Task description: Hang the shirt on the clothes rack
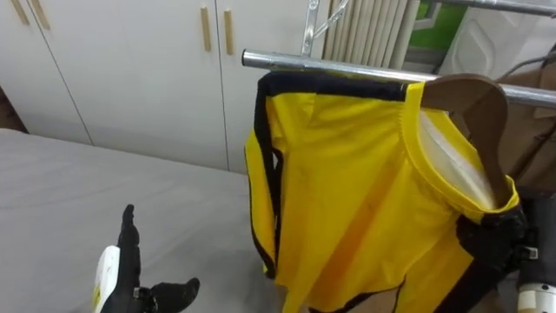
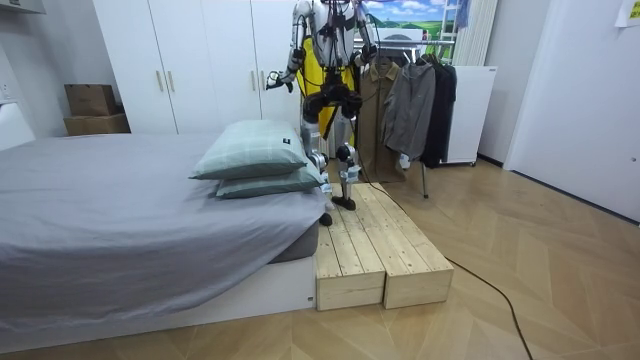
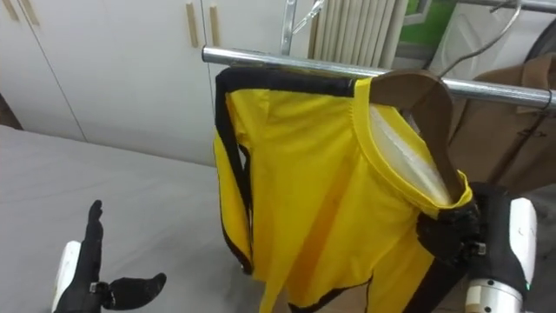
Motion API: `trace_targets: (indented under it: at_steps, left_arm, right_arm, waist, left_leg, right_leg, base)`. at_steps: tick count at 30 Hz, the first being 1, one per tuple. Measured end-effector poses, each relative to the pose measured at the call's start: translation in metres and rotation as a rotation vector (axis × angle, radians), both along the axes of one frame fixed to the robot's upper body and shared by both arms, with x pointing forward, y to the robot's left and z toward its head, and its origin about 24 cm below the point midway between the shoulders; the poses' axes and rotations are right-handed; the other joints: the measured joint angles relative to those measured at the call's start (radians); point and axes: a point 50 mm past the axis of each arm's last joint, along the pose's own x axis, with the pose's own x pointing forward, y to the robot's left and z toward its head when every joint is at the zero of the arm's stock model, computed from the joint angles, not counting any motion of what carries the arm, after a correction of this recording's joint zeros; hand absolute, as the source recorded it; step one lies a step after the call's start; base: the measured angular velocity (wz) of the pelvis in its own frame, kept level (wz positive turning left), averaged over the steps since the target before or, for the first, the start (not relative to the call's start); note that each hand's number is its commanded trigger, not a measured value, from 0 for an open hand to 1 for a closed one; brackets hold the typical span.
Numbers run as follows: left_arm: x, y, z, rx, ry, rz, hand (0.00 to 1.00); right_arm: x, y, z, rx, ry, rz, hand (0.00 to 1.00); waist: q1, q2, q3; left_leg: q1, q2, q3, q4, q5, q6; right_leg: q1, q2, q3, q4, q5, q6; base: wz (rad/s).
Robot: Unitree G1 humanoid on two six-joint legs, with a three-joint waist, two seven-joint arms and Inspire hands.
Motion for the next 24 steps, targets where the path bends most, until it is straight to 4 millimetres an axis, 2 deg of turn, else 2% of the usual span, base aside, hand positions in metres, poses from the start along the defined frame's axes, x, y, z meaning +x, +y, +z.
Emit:
trace_targets:
  at_steps: [5,12,15,20,24]
  left_arm:
    - [0.0,0.0,0.0,-0.001,0.001,-0.003,0.0]
    - [0.001,-0.001,0.0,-0.001,0.004,-0.015,0.0]
    - [0.004,-0.003,0.007,0.011,-0.021,-0.039,0.0]
    - [0.009,-0.005,0.02,0.043,-0.059,-0.101,0.0]
    - [0.01,-0.001,0.021,0.057,-0.057,-0.105,0.0]
  right_arm:
    - [0.006,-0.001,0.007,-0.023,-0.012,0.026,1.0]
    - [0.009,0.0,0.009,-0.047,0.002,0.064,1.0]
    - [0.012,0.001,0.01,-0.043,0.011,0.085,1.0]
    - [0.029,-0.002,0.006,-0.022,0.078,0.126,1.0]
    - [0.034,-0.006,0.0,-0.004,0.14,0.13,1.0]
  waist:
    - [0.014,0.0,0.0001]
    - [0.017,-0.001,0.0002]
    - [0.016,-0.006,-0.0002]
    - [0.021,-0.02,-0.0012]
    - [0.038,-0.027,-0.0019]
  left_leg:
    - [0.0,0.001,-0.001,0.0,0.0,0.0]
    - [-0.003,0.001,-0.003,0.0,0.0,0.0]
    - [-0.016,0.001,-0.008,0.0,0.0,0.0]
    - [-0.024,0.002,-0.023,0.0,0.001,-0.001]
    - [-0.026,0.002,-0.026,0.0,0.001,-0.001]
  right_leg:
    - [0.001,0.001,-0.001,-0.002,0.001,-0.001]
    - [-0.002,0.0,-0.004,-0.001,0.001,-0.001]
    - [-0.015,-0.002,-0.014,0.002,0.001,-0.001]
    - [-0.019,-0.003,-0.021,0.0,0.001,-0.002]
    - [-0.017,-0.004,-0.022,-0.003,0.001,-0.002]
  base:
    - [0.0]
    - [0.01]
    - [0.08]
    - [0.04]
    - [0.01]
